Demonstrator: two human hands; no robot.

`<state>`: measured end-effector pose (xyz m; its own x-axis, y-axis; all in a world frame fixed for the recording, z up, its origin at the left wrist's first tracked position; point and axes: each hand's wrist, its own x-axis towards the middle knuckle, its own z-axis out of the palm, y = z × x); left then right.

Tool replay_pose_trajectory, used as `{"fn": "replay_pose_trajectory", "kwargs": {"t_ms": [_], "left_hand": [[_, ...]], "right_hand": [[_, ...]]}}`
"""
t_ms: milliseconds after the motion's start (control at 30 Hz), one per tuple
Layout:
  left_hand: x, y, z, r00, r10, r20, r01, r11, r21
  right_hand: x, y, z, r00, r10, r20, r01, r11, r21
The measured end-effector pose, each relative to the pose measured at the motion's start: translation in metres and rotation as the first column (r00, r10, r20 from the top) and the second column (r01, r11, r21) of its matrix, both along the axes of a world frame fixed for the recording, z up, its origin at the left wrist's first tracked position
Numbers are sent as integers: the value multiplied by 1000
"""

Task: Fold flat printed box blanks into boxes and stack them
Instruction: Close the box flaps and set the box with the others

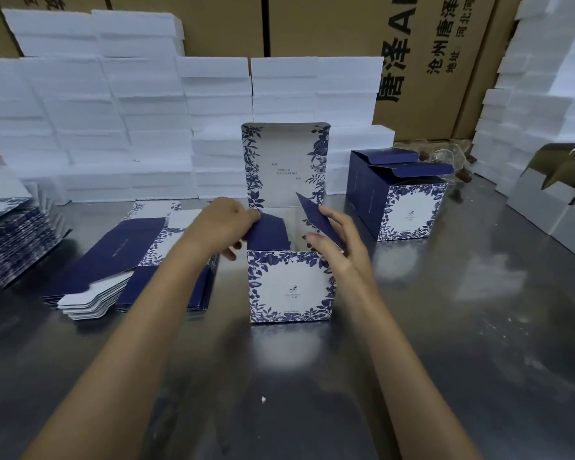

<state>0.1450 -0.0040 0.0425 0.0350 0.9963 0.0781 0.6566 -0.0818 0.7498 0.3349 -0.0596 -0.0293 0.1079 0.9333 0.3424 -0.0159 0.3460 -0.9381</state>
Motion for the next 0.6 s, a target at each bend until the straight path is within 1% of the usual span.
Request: {"fn": "replay_pose_trajectory", "kwargs": {"t_ms": [33, 67, 100, 133, 167, 200, 233, 267, 333, 400, 433, 500, 600], "left_hand": [[0, -4, -8, 996, 17, 86, -26, 995, 99], [1, -6, -18, 978, 3, 210, -35, 988, 151], [1, -9, -26, 930, -35, 366, -19, 990, 143], [3, -11, -33, 853, -64, 518, 18, 995, 94], [4, -13, -39, 767, -74, 637, 59, 997, 45], [5, -15, -44, 693, -72, 717, 85, 996, 19], [7, -15, -47, 651, -67, 756, 89, 996, 12], [9, -15, -50, 636, -62, 769, 76, 997, 18], [9, -16, -52, 640, -64, 766, 42, 998, 48], [8, -18, -53, 645, -61, 762, 17, 998, 66], [7, -18, -53, 646, -60, 761, 6, 997, 74], [4, -19, -54, 644, -71, 762, -1, 996, 94], [2, -20, -55, 637, -93, 765, 12, 994, 111]], "right_hand": [[0, -1, 1, 1000, 15, 9, -15, 1000, -4], [-1, -2, 1, 999, 33, 22, -32, 999, -15], [-1, -2, 2, 998, 48, 32, -47, 998, -32], [-1, -2, 3, 998, 59, 30, -57, 997, -46], [0, -1, 4, 998, 61, 22, -60, 997, -53], [1, 0, 5, 998, 58, 6, -57, 997, -59], [3, 1, 6, 998, 54, -8, -55, 996, -69], [4, 1, 7, 998, 57, -22, -59, 995, -85], [5, 1, 7, 1000, 29, -8, -30, 993, -115], [9, 0, 12, 994, -44, 98, 56, 990, -128], [12, -1, 15, 983, -45, 175, 70, 987, -142], [19, -4, 24, 953, 44, 299, 23, 976, -215], [26, -6, 41, 889, 167, 426, -30, 950, -311]]}}
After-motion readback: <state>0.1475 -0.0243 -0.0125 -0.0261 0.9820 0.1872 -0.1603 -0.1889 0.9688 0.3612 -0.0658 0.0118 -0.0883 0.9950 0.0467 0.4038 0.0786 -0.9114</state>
